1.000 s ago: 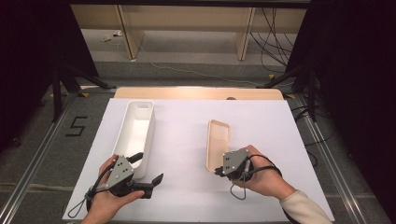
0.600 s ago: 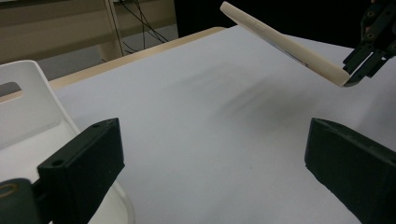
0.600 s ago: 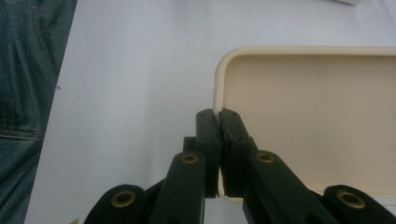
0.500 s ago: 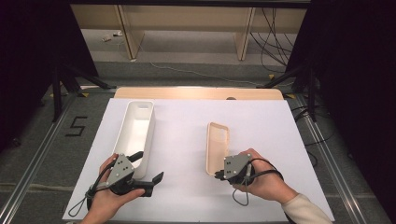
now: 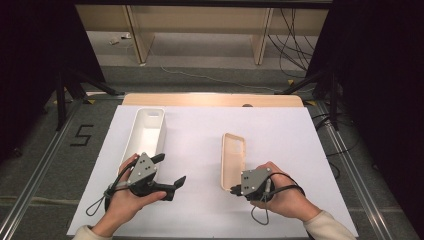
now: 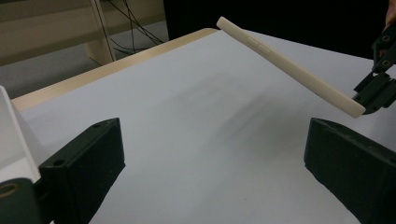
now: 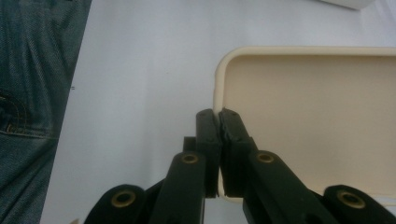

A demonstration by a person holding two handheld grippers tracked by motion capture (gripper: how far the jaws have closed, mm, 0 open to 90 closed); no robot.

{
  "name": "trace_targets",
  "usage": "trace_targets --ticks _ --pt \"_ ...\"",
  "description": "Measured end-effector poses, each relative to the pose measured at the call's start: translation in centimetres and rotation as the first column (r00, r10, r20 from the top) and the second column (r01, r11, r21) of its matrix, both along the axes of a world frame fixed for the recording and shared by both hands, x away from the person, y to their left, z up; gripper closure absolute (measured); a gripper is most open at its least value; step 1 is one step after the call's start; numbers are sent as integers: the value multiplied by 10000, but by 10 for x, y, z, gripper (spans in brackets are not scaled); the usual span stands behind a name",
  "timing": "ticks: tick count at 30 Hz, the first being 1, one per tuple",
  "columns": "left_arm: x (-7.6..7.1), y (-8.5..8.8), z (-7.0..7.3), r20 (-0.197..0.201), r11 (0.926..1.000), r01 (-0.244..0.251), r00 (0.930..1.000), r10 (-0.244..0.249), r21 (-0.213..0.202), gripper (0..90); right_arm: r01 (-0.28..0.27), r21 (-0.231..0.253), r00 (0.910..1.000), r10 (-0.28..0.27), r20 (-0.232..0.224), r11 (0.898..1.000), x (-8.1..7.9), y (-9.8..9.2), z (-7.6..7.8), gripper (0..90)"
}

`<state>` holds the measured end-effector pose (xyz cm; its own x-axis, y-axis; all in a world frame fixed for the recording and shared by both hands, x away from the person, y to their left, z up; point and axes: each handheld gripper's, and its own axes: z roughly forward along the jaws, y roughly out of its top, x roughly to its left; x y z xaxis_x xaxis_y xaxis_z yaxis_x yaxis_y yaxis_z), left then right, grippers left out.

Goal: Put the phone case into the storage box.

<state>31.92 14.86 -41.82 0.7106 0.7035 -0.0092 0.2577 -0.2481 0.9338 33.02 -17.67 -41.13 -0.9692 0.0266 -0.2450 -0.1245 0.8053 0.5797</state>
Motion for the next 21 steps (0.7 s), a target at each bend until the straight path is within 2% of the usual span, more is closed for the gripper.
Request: trace_targets --ticks 12,21 --pt "20 -23 14 -294 9995 302 9991 -300 45 57 -117 -48 9999 118 73 9999 -2 3 -2 884" --pt "34 -44 21 -724 9979 641 9953 -639 14 81 -119 -123 9999 120 123 9999 -2 4 -3 884"
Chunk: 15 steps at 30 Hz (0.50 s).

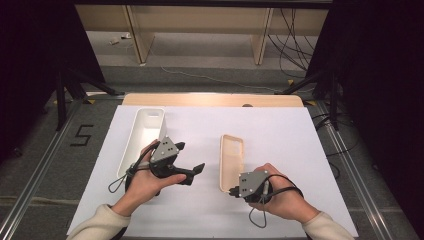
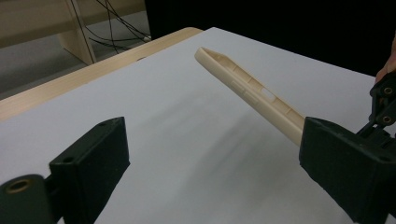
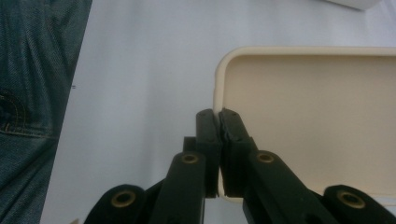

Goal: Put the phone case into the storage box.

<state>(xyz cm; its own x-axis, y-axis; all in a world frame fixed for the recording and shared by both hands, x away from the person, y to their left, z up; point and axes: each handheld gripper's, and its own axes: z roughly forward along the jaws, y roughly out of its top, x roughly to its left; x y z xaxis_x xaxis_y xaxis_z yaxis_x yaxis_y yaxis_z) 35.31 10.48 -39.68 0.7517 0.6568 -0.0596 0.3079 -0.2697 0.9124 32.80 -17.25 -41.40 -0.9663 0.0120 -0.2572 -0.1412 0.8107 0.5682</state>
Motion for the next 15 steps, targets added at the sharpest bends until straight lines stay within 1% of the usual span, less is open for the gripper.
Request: trace_targets --ticks 3,5,6,8,9,10,11,12,15 --pt "3 -4 1 -39 10000 57 10000 -57 -18 84 -3 -15 10000 3 0 10000 0 1 -1 884" --pt "8 -12 2 -161 9999 132 9998 -133 -78 89 -21 -11 10000 21 -19 10000 0 1 -1 884" --pt "8 -12 2 -161 9999 132 9998 -133 -78 91 -20 -17 10000 20 -12 10000 0 1 -1 884" --pt "13 -19 3 -333 9998 177 9993 -181 -113 96 -10 -20 10000 10 5 10000 0 1 -1 884" --pt "13 -19 3 -333 9998 177 9993 -181 -113 99 -10 -20 10000 10 5 10000 0 1 -1 884" --pt "16 -23 3 -465 9997 205 9987 -211 -126 102 -12 -17 10000 12 13 10000 0 1 -1 884" --pt "16 -23 3 -465 9997 205 9987 -211 -126 106 -12 -17 10000 12 13 10000 0 1 -1 884" --pt "19 -27 3 -572 9996 238 9981 -245 -128 108 -42 -11 10000 42 41 10000 0 1 -1 884" --pt "23 -30 2 -678 9997 185 9975 -195 -146 111 -50 -25 10000 50 9 10000 0 2 -1 884"
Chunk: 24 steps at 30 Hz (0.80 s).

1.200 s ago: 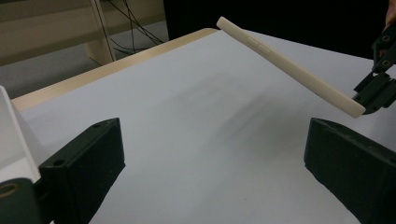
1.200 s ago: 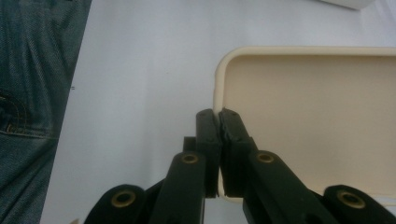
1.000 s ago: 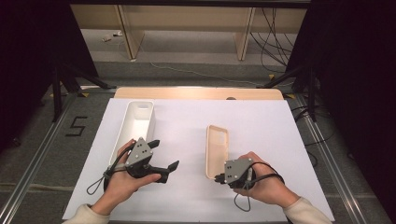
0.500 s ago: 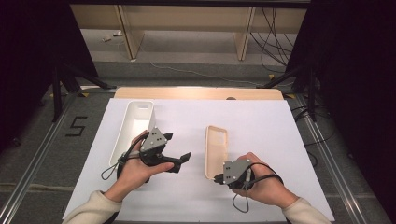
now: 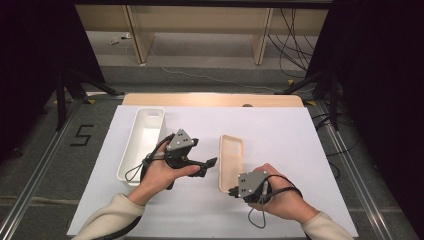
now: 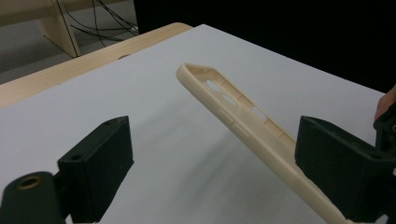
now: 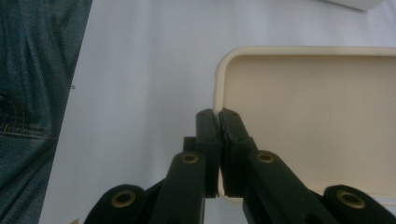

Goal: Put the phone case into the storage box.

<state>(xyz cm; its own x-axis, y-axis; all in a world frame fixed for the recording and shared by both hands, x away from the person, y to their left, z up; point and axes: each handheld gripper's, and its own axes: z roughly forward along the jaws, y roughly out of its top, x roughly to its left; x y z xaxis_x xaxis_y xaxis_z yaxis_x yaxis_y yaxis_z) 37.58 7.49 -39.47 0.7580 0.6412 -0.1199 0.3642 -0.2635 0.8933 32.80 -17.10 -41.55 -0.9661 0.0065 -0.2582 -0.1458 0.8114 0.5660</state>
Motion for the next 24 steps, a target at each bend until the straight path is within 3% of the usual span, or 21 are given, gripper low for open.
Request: trace_targets --ticks 5,12,18,24 --pt "11 -7 -1 -279 9996 -121 9995 114 -254 135 -89 -11 10000 89 11 10000 -1 2 -1 884" --pt "20 -13 -4 -584 9994 -206 9981 190 -262 157 -43 -15 10000 43 20 10000 -2 4 -1 884" --pt "29 -20 -13 -1474 9947 -378 9888 234 -954 201 -104 -3 9999 104 63 9999 -1 4 -1 884" --pt "32 -23 -15 -1754 9909 -541 9840 320 -1230 303 -134 -26 9998 134 113 9999 -2 5 0 884"
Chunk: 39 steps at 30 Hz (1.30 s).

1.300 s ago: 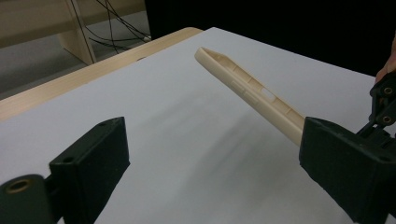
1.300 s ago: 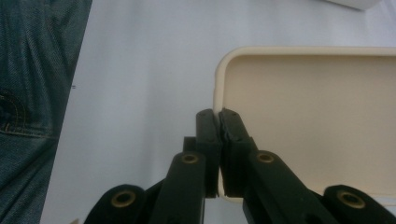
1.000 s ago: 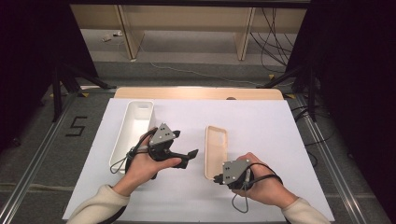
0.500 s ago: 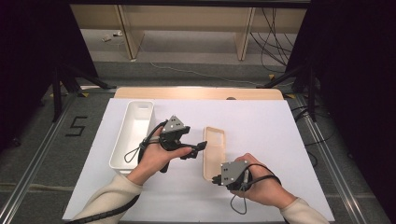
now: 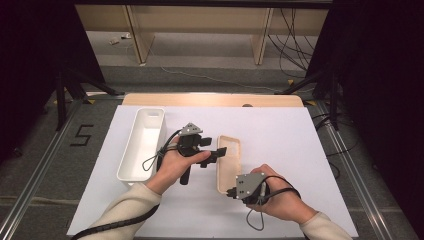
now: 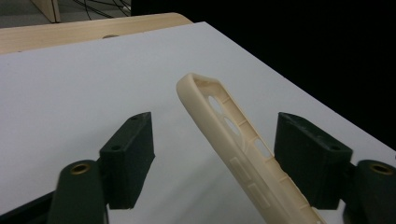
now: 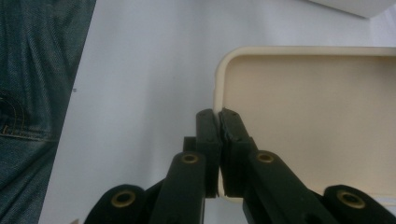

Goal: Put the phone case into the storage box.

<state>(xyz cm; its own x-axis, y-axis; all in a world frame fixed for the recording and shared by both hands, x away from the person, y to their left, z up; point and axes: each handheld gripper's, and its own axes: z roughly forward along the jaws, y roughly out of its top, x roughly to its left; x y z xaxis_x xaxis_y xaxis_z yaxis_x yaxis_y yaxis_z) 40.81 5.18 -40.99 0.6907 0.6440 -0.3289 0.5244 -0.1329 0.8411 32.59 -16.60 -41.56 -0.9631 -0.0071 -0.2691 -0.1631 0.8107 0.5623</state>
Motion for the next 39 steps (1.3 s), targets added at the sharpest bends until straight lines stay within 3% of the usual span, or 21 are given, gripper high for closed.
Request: trace_targets --ticks 7,10,13,21,30,39 --pt "3 -1 -3 -520 9984 -166 9986 138 -532 451 -165 -26 9999 165 14 9999 -1 2 -1 884" --pt "3 -1 -2 -557 9974 -222 9983 184 -681 488 -126 -78 9999 126 3 9999 -2 3 -2 884" --pt "3 2 -1 -524 9957 -339 9982 294 -857 586 -196 -91 9998 196 -48 9998 -1 3 -3 884" --pt "0 4 2 -471 9944 -531 9977 489 -911 737 -159 -118 9998 158 -113 9998 1 2 -6 884" --pt "0 4 2 -533 9940 -624 9969 577 -897 745 -154 -305 9999 156 53 9994 -1 4 -6 885" --pt "1 2 -4 -1141 9932 -749 9914 646 -889 688 -157 -257 9998 160 125 9995 -2 5 -5 885"
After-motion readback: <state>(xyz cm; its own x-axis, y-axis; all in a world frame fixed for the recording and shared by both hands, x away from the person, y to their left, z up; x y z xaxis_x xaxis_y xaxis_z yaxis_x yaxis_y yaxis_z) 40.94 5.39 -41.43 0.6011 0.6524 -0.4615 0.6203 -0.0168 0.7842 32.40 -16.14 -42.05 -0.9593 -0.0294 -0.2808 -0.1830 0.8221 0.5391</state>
